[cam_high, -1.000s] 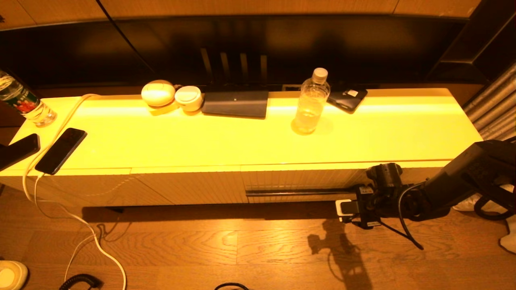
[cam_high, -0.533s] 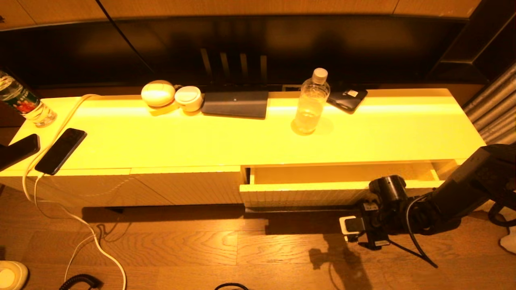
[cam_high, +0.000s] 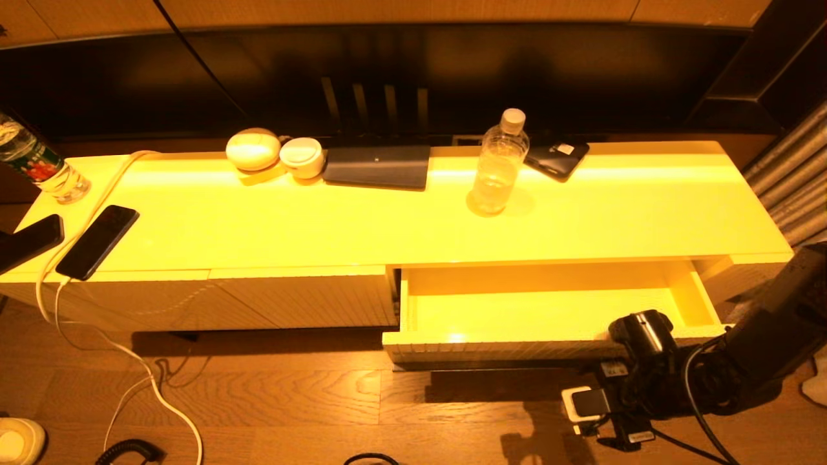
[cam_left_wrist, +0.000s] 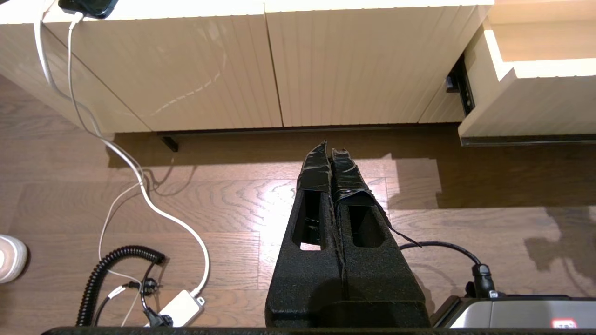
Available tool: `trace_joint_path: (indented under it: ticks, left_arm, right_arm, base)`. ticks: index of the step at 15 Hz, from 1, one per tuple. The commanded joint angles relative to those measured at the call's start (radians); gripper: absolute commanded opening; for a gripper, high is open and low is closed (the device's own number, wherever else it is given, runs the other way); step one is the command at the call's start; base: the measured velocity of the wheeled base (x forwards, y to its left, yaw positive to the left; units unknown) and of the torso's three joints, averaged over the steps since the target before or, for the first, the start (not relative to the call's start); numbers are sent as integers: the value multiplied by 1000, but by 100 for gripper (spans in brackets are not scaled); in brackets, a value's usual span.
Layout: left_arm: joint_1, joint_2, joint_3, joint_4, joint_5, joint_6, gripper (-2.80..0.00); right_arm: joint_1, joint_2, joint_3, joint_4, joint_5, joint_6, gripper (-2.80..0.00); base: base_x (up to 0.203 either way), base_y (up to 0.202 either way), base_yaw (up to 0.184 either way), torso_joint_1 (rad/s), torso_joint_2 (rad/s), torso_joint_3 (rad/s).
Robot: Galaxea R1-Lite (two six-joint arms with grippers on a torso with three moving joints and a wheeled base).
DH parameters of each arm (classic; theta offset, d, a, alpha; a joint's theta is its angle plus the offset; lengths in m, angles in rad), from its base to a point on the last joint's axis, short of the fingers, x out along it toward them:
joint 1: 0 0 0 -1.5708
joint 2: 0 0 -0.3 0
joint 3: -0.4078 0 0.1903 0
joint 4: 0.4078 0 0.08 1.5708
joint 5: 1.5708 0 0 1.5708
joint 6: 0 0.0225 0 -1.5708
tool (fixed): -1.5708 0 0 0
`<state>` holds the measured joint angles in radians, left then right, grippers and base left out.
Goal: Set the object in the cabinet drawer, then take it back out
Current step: Open the drawer
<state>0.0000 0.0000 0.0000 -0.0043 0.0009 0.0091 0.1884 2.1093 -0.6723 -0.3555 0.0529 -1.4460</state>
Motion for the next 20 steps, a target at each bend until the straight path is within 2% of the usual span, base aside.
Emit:
trace_joint_path:
  ticks: [1, 6, 9, 10, 12, 15, 16, 17, 20]
  left_arm:
    - [0, 0, 3, 0, 1, 0, -280]
    - [0, 0, 2, 0, 0, 0, -280]
    - [0, 0, 2, 0, 1, 0, -280]
    - [0, 0, 2, 0, 1, 0, -280]
    - [0, 0, 2, 0, 0, 0, -280]
    - [0, 0, 3, 0, 1, 0, -280]
    - [0, 0, 2, 0, 1, 0, -280]
    - [0, 0, 2, 0, 1, 0, -280]
    - [0, 0, 2, 0, 1, 0, -280]
  right_arm:
    - [4, -60, 69, -9, 9, -7, 0]
    - [4, -175, 91, -6, 19, -6, 0]
    - [-13, -413, 97, 111, 23, -6, 0]
    - [-20, -496, 94, 188, 27, -7, -280]
    - [-35, -674, 63, 398, 34, -11, -280]
    - [-52, -923, -7, 791, 41, -5, -280]
    - [-54, -977, -31, 888, 42, 23, -280]
    - [-47, -1002, -54, 935, 43, 110, -280]
    - [9, -931, -135, 958, 44, 366, -280]
  base:
    - [0, 0, 0, 0, 0, 0]
    - [0, 0, 0, 0, 0, 0]
    - [0, 0, 0, 0, 0, 0]
    - [0, 0, 0, 0, 0, 0]
    - [0, 0, 0, 0, 0, 0]
    - [0, 0, 0, 0, 0, 0]
    - [0, 0, 0, 0, 0, 0]
    - [0, 0, 0, 0, 0, 0]
    - [0, 0, 0, 0, 0, 0]
